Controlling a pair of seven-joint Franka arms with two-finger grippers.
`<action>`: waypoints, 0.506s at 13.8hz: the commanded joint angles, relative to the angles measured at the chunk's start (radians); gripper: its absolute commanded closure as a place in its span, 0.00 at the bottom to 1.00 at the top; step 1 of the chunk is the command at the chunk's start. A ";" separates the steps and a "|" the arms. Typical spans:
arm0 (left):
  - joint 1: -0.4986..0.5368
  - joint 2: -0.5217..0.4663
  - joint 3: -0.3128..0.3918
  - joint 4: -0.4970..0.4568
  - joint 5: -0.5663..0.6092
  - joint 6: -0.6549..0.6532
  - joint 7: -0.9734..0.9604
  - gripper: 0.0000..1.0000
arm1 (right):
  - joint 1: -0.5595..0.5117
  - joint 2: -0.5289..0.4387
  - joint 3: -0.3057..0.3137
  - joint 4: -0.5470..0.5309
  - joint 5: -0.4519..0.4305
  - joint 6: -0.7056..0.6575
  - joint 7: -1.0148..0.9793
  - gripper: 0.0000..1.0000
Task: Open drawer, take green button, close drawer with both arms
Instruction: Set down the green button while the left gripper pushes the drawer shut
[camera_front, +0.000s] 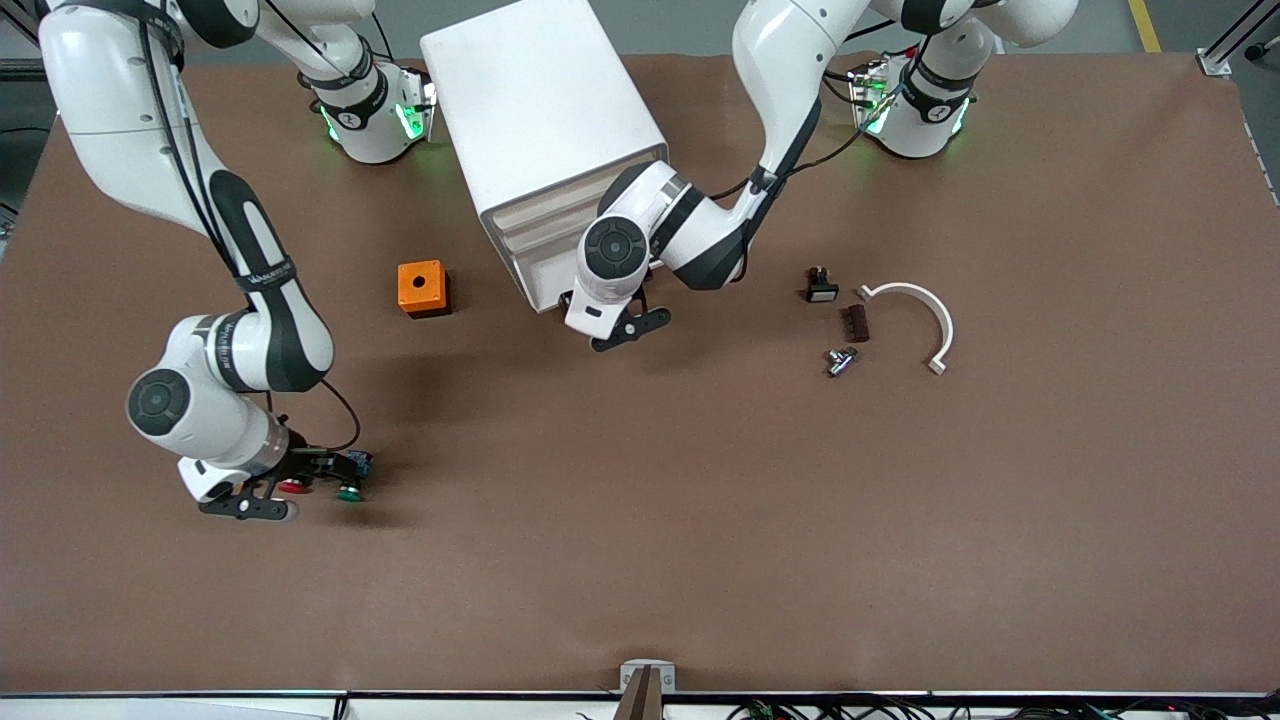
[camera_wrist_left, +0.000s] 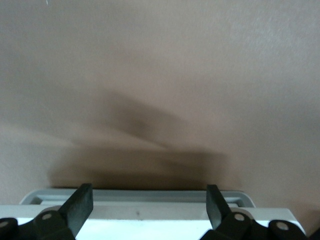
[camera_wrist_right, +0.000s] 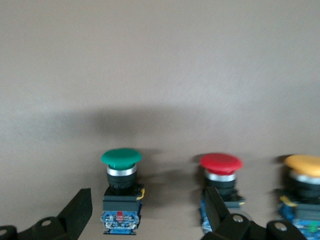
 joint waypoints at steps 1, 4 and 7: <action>-0.002 -0.015 -0.020 -0.018 -0.040 -0.020 -0.010 0.00 | -0.044 -0.106 0.019 -0.045 -0.019 -0.019 -0.048 0.00; -0.002 -0.012 -0.023 -0.019 -0.095 -0.022 -0.010 0.00 | -0.056 -0.234 0.019 -0.105 -0.019 -0.069 -0.063 0.00; -0.001 -0.009 -0.038 -0.029 -0.128 -0.023 -0.007 0.00 | -0.056 -0.344 0.019 -0.110 -0.019 -0.201 -0.060 0.00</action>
